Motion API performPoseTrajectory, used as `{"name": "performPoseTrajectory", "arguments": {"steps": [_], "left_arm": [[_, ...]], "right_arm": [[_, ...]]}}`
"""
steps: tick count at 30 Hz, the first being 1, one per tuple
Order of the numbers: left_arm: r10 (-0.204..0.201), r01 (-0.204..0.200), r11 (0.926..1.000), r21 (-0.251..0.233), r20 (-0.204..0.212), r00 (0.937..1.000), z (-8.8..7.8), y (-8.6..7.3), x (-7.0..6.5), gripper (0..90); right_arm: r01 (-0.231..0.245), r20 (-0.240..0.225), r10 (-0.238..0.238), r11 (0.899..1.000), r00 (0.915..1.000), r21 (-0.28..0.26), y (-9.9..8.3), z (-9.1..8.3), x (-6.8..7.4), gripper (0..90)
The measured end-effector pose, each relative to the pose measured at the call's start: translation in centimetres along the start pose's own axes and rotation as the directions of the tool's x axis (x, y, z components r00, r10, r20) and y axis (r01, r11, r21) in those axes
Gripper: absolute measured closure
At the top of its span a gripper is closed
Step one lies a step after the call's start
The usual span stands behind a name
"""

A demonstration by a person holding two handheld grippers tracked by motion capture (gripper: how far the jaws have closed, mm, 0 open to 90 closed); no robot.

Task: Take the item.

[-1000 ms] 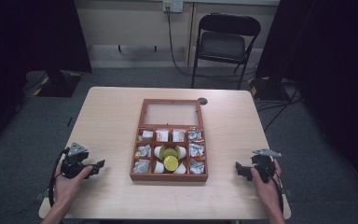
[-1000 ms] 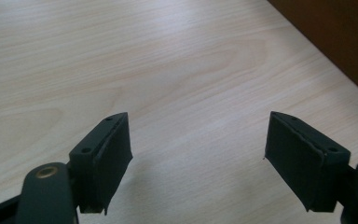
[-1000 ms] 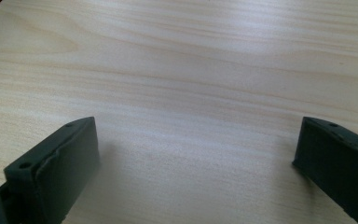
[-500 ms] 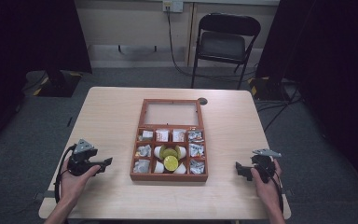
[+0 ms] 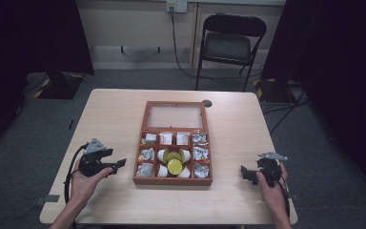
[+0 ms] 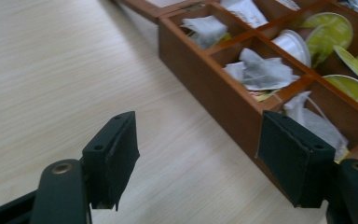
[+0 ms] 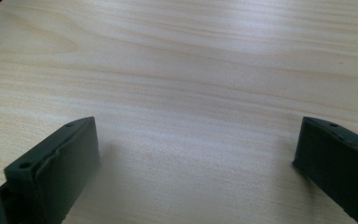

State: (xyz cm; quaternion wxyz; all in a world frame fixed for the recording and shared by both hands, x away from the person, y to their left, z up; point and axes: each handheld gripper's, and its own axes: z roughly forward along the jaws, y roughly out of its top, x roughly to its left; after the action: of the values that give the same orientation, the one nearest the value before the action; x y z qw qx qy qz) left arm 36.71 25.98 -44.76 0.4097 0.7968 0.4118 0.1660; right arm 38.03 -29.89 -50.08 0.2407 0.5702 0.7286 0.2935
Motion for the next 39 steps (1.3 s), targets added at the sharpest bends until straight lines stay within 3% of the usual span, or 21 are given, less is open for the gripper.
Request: {"name": "performPoseTrajectory", "arguments": {"steps": [2, 8, 14, 19, 24, 27, 33, 39], "left_arm": [[0.022, -0.022, 0.9998, -0.001, 0.008, 0.9997, 0.2, 0.3, -0.4, 28.7], [0.037, -0.036, 0.9993, -0.006, 0.057, 0.9977, 0.9, 1.4, -1.6, 29.8], [0.053, -0.051, 0.9983, -0.029, 0.056, 0.9970, 1.2, 2.4, -2.4, 31.1], [0.050, -0.049, 0.9987, -0.017, 0.071, 0.9962, 1.6, 2.6, -2.6, 31.2], [0.063, -0.062, 0.9980, -0.014, 0.102, 0.9928, 1.9, 3.4, -3.1, 31.2], [0.099, -0.098, 0.9951, -0.008, 0.114, 0.9886, 2.0, 3.7, -3.9, 31.2], [0.109, -0.109, 0.9940, -0.008, 0.159, 0.9812, 2.7, 4.3, -4.8, 34.3], [0.116, -0.116, 0.9932, -0.010, 0.172, 0.9782, 3.4, 4.6, -5.3, 35.5]], "right_arm": [[0.000, -0.001, 0.000, 1.000, 1.0000, 0.000, 0.0, 0.0, 0.0, 0.0], [0.001, 0.000, -0.001, 1.000, 1.0000, 0.000, 0.0, 0.0, 0.0, 0.0], [0.000, -0.001, 0.000, 1.000, 1.0000, 0.000, 0.0, 0.0, 0.0, 0.0], [0.000, -0.001, 0.000, 1.000, 1.0000, 0.000, 0.0, 0.0, 0.0, 0.0], [0.000, -0.001, 0.000, 1.000, 1.0000, 0.000, 0.0, 0.0, 0.0, 0.0], [0.000, -0.001, 0.000, 1.000, 1.0000, 0.000, 0.0, 0.0, 0.0, 0.0], [0.001, -0.001, -0.001, 1.000, 1.0000, 0.000, 0.0, 0.0, 0.0, 0.0], [0.001, -0.001, -0.001, 1.000, 1.0000, 0.000, 0.0, 0.0, 0.0, 0.0]]}}
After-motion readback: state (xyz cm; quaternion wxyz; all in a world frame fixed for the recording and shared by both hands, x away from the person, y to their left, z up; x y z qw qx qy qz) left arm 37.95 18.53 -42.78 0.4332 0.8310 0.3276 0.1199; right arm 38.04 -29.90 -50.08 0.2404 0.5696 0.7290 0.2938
